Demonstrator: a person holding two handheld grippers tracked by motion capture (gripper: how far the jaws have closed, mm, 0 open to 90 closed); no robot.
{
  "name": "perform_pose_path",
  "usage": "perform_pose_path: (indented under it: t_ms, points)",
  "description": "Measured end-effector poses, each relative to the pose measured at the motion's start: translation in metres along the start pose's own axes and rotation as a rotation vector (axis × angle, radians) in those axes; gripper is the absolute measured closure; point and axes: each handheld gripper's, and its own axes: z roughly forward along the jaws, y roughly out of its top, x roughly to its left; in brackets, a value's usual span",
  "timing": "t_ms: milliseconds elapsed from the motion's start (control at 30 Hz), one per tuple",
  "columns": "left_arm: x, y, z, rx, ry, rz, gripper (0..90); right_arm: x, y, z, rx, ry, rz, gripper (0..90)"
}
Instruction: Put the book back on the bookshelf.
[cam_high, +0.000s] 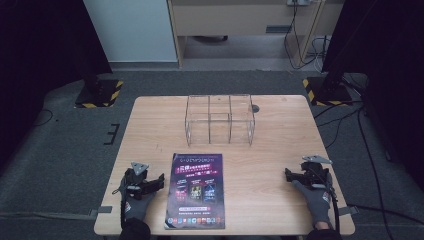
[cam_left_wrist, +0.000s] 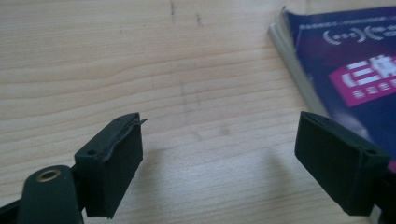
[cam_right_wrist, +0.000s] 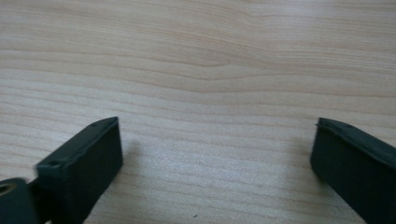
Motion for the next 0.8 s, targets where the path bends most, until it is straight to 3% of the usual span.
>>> perform_pose_path:
  t_ms: [33, 100, 433, 800]
  points:
    - [-0.001, 0.001, -0.002, -0.009, -0.012, -0.005, 15.1, 0.002, 0.001, -0.002, 0.003, 0.006, 0.001, 15.1]
    - [-0.002, 0.002, -0.007, -0.031, -0.028, -0.006, 16.1, 0.007, 0.001, -0.007, -0.027, 0.013, -0.01, 18.7]
    - [-0.011, 0.004, -0.019, -0.074, -0.115, -0.02, 19.0, 0.024, 0.007, -0.019, -0.07, 0.106, 0.008, 16.1]
    - [-0.021, 0.005, -0.014, -0.045, -0.187, -0.023, 20.9, 0.039, 0.01, -0.032, -0.107, 0.177, 0.001, 15.5]
